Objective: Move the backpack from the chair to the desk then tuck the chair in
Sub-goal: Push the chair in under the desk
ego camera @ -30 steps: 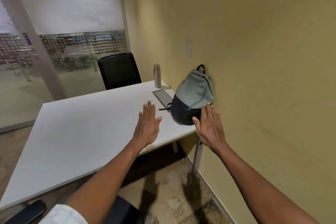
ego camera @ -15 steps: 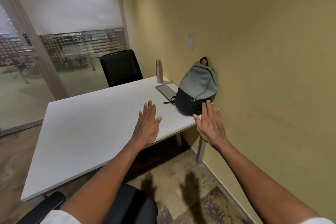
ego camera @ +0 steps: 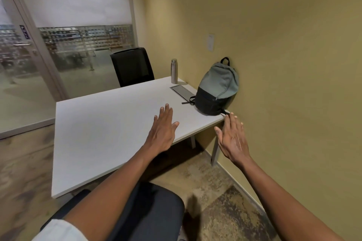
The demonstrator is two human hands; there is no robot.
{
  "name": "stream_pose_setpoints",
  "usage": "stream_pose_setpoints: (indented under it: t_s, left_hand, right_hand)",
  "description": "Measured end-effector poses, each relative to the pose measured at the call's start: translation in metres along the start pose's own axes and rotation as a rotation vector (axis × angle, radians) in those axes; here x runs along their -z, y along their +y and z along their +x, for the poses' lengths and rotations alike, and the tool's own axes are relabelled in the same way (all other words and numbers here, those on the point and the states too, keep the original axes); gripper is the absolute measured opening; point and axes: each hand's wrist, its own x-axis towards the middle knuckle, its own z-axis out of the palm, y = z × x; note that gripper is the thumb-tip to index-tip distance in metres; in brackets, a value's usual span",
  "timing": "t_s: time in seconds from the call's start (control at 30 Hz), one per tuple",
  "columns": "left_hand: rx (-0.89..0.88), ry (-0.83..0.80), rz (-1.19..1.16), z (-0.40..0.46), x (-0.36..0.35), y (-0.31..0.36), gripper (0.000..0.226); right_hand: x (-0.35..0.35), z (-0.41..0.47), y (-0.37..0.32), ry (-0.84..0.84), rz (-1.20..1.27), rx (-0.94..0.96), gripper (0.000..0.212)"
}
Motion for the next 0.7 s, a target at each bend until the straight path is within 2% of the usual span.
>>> stream_pose_setpoints:
  t_s: [0.23,0.7]
  left_hand:
    - [0.024,0.003,0.034,-0.021,0.004,-0.004,0.061]
    - [-0.072,-0.033,0.088,-0.072,0.022,-0.012,0.061]
  right_hand:
    - [0.005,-0.018,0.003,-0.020,-0.007,0.005,0.069]
    - [0.011,-0.083,-0.026,-0.050,-0.033,-0.086,0.071]
